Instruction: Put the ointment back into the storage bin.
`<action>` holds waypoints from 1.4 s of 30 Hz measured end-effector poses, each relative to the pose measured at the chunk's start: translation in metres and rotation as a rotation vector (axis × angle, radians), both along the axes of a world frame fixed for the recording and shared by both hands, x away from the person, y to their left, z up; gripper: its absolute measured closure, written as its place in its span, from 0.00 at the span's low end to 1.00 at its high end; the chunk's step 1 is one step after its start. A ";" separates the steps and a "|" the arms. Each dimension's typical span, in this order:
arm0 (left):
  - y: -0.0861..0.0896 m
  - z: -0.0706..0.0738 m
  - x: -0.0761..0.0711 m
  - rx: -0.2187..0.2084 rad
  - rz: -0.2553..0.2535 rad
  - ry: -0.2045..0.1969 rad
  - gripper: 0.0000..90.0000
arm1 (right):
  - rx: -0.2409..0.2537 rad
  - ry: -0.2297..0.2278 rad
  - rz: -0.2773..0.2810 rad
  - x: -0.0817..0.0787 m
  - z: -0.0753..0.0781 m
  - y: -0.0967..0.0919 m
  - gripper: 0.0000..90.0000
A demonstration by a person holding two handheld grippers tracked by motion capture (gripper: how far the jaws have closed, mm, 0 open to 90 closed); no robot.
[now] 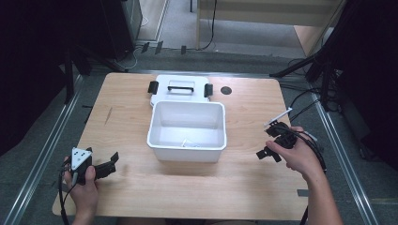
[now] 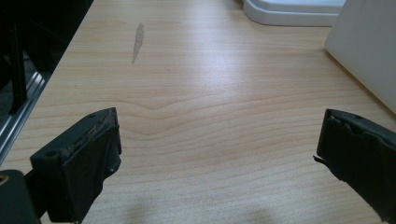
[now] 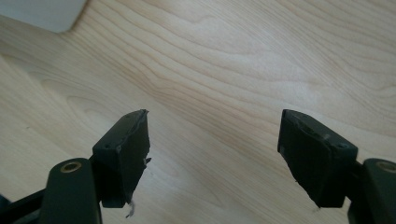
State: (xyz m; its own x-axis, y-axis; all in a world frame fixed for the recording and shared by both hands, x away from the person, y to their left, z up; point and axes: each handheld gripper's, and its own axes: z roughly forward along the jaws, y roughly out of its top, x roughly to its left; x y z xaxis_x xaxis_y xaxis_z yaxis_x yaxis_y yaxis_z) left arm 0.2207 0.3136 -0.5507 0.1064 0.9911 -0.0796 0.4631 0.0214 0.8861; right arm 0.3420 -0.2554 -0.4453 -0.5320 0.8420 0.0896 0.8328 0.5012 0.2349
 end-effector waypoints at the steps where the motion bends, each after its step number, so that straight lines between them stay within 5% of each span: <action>1: 0.000 0.000 0.000 0.000 0.000 0.000 0.01 | 0.001 -0.005 -0.006 -0.001 -0.002 -0.003 0.29; 13: 0.000 0.000 0.000 0.001 0.000 -0.001 0.01 | 0.081 -0.117 -0.073 -0.019 -0.029 -0.026 0.30; 22: 0.000 0.000 0.000 0.001 0.000 0.000 0.01 | 0.196 -0.244 -0.117 -0.038 -0.048 -0.045 0.33; 24: 0.000 0.000 0.000 -0.001 0.000 0.000 0.01 | 0.259 -0.312 -0.133 -0.046 -0.053 -0.051 0.34; 25: 0.000 0.000 0.000 -0.001 0.000 0.000 0.01 | 0.259 -0.312 -0.133 -0.046 -0.053 -0.051 0.34; 27: 0.000 0.000 0.000 0.000 0.000 0.000 0.01 | 0.281 -0.402 -0.160 -0.054 -0.060 -0.055 0.37; 32: 0.000 0.000 0.000 0.000 0.000 0.001 0.01 | 0.302 -0.487 -0.206 -0.066 -0.071 -0.062 0.39; 42: 0.000 0.000 0.000 0.001 0.001 -0.001 0.01 | 0.377 -0.540 -0.270 -0.082 -0.086 -0.072 0.37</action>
State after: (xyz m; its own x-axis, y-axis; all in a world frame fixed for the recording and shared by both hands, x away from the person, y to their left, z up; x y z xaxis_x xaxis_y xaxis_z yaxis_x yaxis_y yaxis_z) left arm 0.2205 0.3134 -0.5506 0.1054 0.9913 -0.0786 0.4619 0.0212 0.8867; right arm 0.2598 -0.3277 -0.5309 -0.3616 0.9142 0.1832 0.6344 0.0972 0.7669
